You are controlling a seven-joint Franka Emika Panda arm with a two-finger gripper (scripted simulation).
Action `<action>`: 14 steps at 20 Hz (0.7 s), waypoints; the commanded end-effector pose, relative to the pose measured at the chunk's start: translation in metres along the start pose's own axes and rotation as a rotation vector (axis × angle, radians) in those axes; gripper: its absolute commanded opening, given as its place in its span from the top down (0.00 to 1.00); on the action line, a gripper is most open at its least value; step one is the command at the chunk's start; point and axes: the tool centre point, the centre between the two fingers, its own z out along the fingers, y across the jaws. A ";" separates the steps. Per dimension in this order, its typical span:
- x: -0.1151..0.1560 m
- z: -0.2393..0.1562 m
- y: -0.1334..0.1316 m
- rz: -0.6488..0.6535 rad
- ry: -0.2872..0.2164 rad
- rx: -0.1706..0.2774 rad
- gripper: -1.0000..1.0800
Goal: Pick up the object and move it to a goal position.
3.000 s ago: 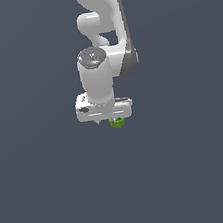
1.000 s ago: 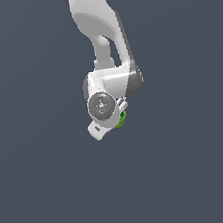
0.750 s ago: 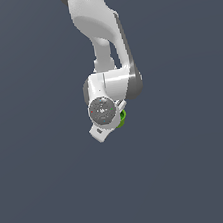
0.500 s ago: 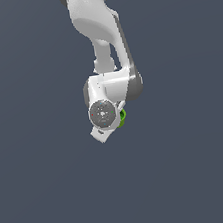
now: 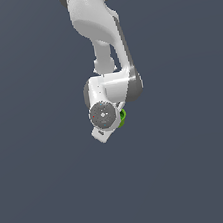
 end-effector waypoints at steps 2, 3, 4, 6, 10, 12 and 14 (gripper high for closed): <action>0.000 0.010 0.000 -0.001 -0.001 0.001 0.38; 0.000 0.014 0.000 -0.002 -0.001 0.002 0.38; 0.000 0.017 -0.001 -0.002 -0.001 0.002 0.38; -0.001 0.022 -0.001 -0.003 -0.001 0.002 0.38; -0.001 0.025 -0.001 -0.004 -0.001 0.002 1.00; -0.001 0.025 -0.001 -0.004 -0.001 0.002 1.00; -0.001 0.025 -0.001 -0.004 -0.001 0.002 1.00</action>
